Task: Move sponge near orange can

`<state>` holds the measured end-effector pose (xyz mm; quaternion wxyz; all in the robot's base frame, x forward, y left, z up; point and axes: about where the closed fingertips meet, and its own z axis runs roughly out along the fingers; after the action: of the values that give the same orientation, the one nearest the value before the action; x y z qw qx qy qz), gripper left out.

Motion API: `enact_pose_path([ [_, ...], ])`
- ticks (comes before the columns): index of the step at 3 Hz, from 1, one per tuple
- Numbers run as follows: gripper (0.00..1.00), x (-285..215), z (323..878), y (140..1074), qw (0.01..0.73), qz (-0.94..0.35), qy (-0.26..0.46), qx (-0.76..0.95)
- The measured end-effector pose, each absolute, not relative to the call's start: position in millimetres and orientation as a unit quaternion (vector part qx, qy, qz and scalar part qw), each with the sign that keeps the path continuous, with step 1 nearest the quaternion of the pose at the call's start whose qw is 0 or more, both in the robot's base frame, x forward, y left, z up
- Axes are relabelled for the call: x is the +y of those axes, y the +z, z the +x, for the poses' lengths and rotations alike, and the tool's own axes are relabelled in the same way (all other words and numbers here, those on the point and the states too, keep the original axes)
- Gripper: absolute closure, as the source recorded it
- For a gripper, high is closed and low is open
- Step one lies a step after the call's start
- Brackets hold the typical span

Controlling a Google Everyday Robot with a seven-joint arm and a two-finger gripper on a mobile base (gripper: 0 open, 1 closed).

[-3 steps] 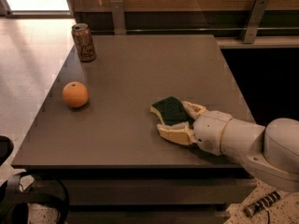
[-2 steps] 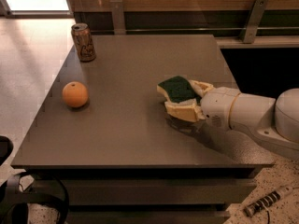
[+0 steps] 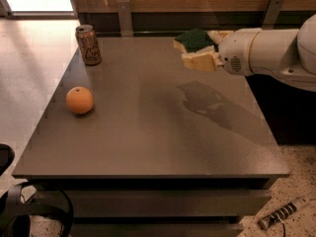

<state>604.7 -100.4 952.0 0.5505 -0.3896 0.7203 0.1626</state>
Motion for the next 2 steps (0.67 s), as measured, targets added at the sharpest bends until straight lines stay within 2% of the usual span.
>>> enact_pose_path([
  [1,1.00,-95.1,642.8,962.1,0.522,-0.407,0.143,0.736],
  [2,1.00,-43.7,681.6,945.5,0.476,-0.435,0.155,0.749],
])
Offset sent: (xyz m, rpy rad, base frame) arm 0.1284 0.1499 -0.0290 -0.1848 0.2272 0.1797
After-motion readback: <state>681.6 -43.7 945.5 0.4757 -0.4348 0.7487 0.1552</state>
